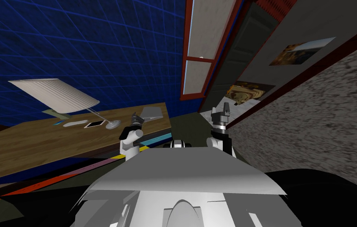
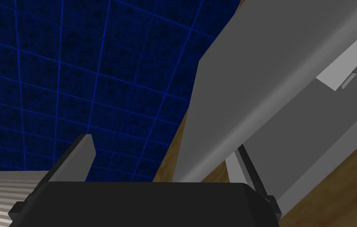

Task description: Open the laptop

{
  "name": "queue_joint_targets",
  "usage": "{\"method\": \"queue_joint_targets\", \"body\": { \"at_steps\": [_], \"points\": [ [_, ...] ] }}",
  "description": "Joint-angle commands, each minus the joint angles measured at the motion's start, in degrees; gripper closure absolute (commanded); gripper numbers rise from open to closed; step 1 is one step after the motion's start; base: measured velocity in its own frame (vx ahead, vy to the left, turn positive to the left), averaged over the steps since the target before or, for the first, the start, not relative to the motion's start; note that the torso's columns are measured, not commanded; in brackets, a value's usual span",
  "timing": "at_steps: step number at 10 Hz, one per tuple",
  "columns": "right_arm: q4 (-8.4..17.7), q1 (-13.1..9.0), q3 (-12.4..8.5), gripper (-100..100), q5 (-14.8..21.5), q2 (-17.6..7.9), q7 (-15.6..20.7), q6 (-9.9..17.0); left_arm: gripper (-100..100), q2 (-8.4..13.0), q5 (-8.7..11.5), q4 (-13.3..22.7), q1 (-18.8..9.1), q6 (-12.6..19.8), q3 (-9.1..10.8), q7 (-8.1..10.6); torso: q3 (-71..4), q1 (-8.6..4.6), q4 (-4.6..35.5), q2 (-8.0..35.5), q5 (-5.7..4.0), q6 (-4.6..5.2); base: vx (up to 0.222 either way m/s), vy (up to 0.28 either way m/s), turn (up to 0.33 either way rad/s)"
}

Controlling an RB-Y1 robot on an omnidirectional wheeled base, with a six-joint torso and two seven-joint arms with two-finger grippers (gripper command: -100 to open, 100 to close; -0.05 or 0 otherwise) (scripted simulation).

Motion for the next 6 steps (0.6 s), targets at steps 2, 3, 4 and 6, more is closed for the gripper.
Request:
{"method": "queue_joint_targets", "body": {
  "at_steps": [2, 3, 4, 6],
  "points": [
    [0.00, 0.00, 0.00, 0, 0.00, 0.00, 0.00, 0.00, 0, -0.03, 0.00, -0.02, 0.08, 0.31, 0.04, -0.02, 0.00, 0.04, -0.01, 0.00, 0.02, 0.00, 0.000, 0.000, 0.000],
    [0.00, 0.00, 0.00, 0, 0.00, 0.00, 0.00, 0.00, 0, -0.06, 0.00, 0.04, 0.13, 0.37, 0.04, -0.02, 0.00, 0.02, 0.00, 0.00, 0.01, -0.01, 0.000, 0.000, 0.000],
    [0.00, 0.00, 0.00, 0, 0.00, 0.00, 0.00, 0.00, 0, -0.05, -0.01, 0.02, 0.08, 0.39, 0.01, -0.03, 0.03, 0.08, -0.06, 0.00, 0.08, -0.05, 0.000, 0.000, 0.000],
    [0.00, 0.00, 0.00, 0, 0.00, 0.00, 0.00, 0.00, 0, -0.05, -0.01, 0.01, 0.06, 0.38, 0.00, -0.03, -0.02, 0.12, -0.08, -0.06, 0.10, -0.02, 0.000, 0.000, 0.000]
  ]
}}
